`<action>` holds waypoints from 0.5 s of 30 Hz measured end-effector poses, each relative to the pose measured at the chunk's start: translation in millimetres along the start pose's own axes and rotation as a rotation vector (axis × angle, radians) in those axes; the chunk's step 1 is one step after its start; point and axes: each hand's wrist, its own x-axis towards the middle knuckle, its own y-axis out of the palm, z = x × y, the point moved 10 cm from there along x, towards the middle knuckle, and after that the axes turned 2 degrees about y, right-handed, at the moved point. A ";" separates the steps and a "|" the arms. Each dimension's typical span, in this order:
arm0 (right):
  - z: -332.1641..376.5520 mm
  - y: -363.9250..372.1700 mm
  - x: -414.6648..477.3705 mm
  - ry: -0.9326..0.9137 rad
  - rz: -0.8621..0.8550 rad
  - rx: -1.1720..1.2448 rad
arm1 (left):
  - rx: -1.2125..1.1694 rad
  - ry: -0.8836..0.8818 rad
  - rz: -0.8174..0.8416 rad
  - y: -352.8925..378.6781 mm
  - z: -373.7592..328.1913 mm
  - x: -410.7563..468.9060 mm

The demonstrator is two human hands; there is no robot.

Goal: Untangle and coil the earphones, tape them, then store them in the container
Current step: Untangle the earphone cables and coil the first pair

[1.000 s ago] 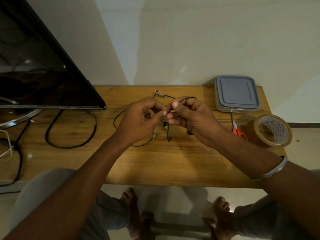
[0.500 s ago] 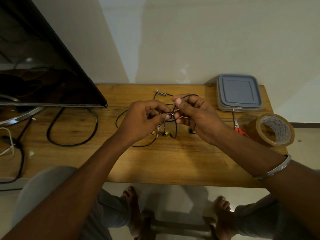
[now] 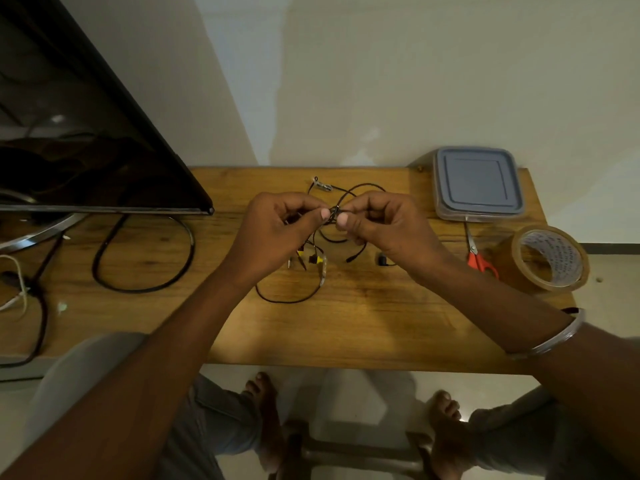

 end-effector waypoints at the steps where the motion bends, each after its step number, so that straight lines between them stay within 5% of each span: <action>1: -0.9 -1.1 -0.2 0.000 -0.008 -0.027 | 0.079 0.045 0.014 0.8 -2.1 -0.2; 6: -1.8 -2.9 -4.4 -0.033 -0.083 -0.182 | 0.314 0.150 0.065 6.0 -11.2 -3.1; 10: 18.6 0.6 -10.1 -0.232 -0.126 -0.387 | 0.324 0.149 0.042 4.3 -12.8 -2.8; 15: 19.3 2.0 -9.6 -0.267 -0.097 -0.376 | 0.437 0.258 0.078 12.4 -23.5 -4.5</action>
